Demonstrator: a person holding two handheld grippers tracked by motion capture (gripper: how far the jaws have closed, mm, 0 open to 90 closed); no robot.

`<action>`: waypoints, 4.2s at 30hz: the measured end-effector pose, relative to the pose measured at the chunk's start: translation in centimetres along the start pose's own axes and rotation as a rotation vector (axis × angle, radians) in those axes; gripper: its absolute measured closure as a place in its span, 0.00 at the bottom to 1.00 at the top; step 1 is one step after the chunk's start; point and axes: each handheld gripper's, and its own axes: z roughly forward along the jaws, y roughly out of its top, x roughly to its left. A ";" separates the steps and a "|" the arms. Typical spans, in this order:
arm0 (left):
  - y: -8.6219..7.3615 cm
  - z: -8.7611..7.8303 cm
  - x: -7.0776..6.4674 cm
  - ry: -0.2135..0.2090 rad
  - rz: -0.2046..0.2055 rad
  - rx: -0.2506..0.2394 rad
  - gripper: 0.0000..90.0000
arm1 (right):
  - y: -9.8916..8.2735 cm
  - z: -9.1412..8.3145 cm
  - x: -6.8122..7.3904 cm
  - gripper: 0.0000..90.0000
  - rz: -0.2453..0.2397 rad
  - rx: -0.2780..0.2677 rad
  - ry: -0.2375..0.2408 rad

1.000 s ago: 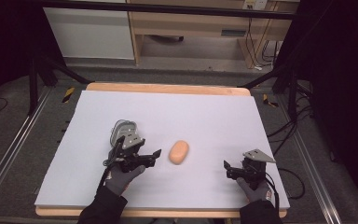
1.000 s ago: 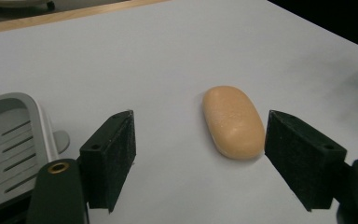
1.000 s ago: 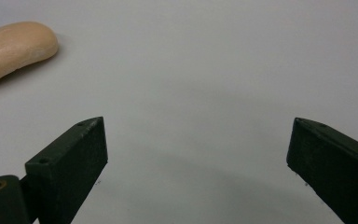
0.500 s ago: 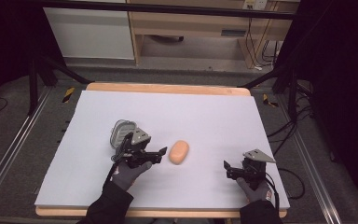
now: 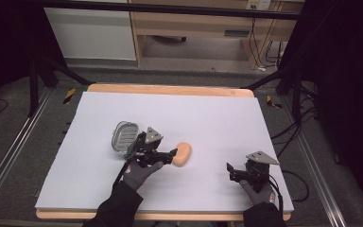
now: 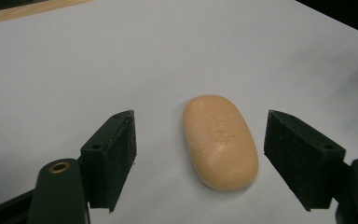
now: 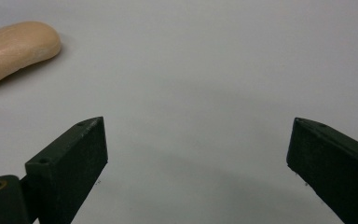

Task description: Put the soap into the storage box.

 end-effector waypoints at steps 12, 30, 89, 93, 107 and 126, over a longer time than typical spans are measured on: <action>0.2 1.8 -1.0 -0.002 0.017 0.035 0.28 | 0.0 0.2 0.0 0.06 -0.004 0.006 0.002; 0.3 4.5 -2.1 0.002 0.046 0.100 0.27 | 0.0 0.2 0.0 0.06 -0.002 0.009 0.009; -0.6 8.0 -2.5 0.059 0.013 0.231 0.35 | 0.0 0.3 0.1 0.06 0.002 0.019 0.007; -0.5 7.6 -2.7 0.051 0.004 0.229 0.35 | 0.0 0.3 0.1 0.06 0.000 0.019 0.006; 0.3 4.6 -3.1 0.024 0.021 0.166 0.35 | 0.0 0.3 0.1 0.06 -0.005 0.019 0.007; 0.5 -0.3 -1.2 0.042 0.009 0.102 0.35 | 0.0 0.4 0.1 0.06 -0.008 0.021 0.001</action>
